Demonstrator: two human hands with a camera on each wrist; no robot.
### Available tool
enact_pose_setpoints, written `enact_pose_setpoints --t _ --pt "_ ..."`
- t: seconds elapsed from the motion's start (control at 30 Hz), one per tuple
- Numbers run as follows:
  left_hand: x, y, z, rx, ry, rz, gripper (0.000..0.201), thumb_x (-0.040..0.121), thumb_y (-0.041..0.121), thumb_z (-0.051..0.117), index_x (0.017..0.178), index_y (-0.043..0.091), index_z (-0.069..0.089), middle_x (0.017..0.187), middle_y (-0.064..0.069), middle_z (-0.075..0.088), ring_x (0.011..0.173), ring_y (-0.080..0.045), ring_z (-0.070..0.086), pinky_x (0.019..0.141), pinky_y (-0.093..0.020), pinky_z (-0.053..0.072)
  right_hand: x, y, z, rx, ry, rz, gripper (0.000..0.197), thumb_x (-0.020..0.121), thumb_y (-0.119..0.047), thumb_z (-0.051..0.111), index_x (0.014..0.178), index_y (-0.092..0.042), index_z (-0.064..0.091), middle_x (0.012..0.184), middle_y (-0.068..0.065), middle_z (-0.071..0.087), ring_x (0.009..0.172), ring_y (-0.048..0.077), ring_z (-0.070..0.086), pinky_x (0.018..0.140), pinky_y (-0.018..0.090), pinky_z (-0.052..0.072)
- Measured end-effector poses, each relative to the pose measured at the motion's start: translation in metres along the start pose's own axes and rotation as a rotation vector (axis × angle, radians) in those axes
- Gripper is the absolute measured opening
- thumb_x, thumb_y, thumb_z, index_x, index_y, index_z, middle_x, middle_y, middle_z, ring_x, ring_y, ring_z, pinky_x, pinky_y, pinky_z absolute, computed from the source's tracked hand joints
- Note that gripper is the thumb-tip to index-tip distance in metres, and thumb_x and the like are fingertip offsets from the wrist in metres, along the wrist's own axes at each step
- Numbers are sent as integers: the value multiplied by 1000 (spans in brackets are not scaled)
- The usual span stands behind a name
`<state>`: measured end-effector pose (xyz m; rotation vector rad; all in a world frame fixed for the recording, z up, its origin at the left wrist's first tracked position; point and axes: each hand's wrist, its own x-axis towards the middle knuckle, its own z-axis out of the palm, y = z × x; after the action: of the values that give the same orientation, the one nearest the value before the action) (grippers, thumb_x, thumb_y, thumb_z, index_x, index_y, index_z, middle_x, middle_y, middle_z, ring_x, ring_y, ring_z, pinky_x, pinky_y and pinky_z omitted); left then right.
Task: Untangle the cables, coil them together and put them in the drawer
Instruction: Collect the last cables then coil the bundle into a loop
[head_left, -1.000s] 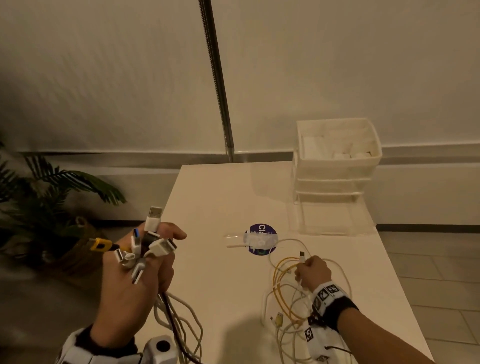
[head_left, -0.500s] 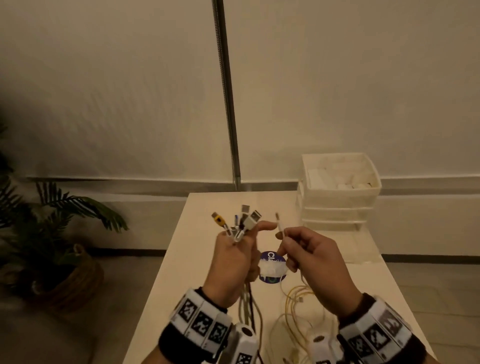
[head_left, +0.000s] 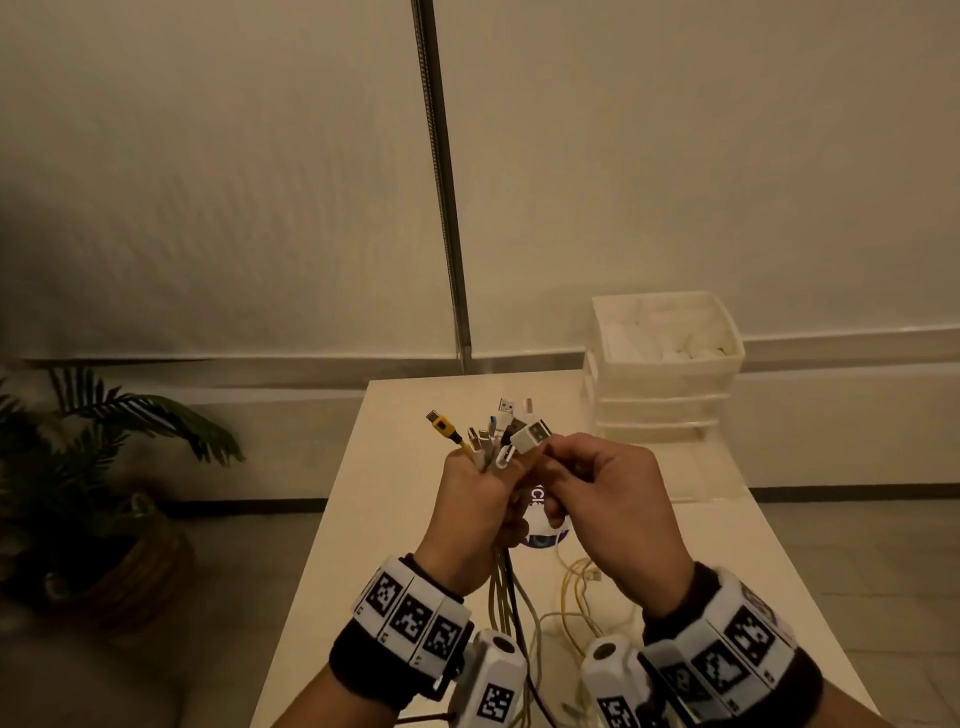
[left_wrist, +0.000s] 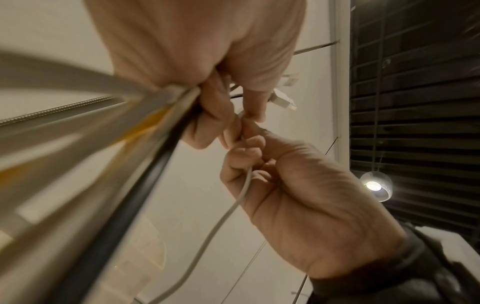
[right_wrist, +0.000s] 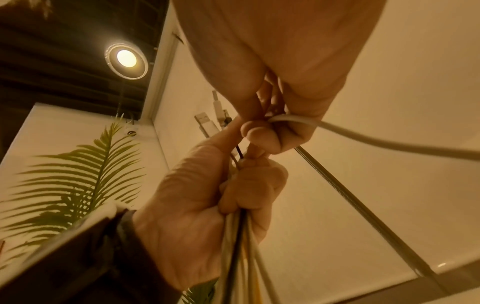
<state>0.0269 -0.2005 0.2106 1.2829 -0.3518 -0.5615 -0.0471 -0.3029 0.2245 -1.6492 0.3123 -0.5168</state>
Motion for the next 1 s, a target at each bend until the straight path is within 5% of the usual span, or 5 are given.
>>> enact_pose_setpoints --t 0.13,0.43,0.7,0.87,1.0 --pt "-5 -1 6 56 14 5 19 91 28 66 80 13 65 50 0 43 43 -14 30 43 -20 25 -3 0 0 -98 15 -69 33 84 -1 63 72 -30 72 55 -5 63 48 9 54 50 27 50" --pt "-12 -7 8 90 171 73 31 101 21 50 83 10 73 49 -3 47 42 -14 35 42 -22 27 -12 9 2 -117 -8 -74 12 86 -8 67 82 -18 72 72 -5 73 52 9 63 53 23 53" --pt "-19 41 -56 -161 379 311 45 87 53 46 52 24 54 58 2 57 49 -11 47 51 -27 40 -20 50 -41 -368 -500 22 25 94 -23 59 72 -18 69 54 -8 57 52 2 51 57 17 40" --pt "-35 71 -85 -255 324 352 49 87 60 41 58 21 39 53 3 37 49 -14 44 65 -40 57 -8 74 -76 -344 -381 108 31 95 -22 57 66 -15 64 55 -3 48 54 12 43 57 29 36" --pt "-46 58 -67 -130 113 191 47 97 46 43 58 20 41 51 7 28 39 -7 24 36 -15 24 0 70 -69 -322 -324 45 32 98 -22 53 69 -8 60 58 -2 44 56 12 38 58 30 32"
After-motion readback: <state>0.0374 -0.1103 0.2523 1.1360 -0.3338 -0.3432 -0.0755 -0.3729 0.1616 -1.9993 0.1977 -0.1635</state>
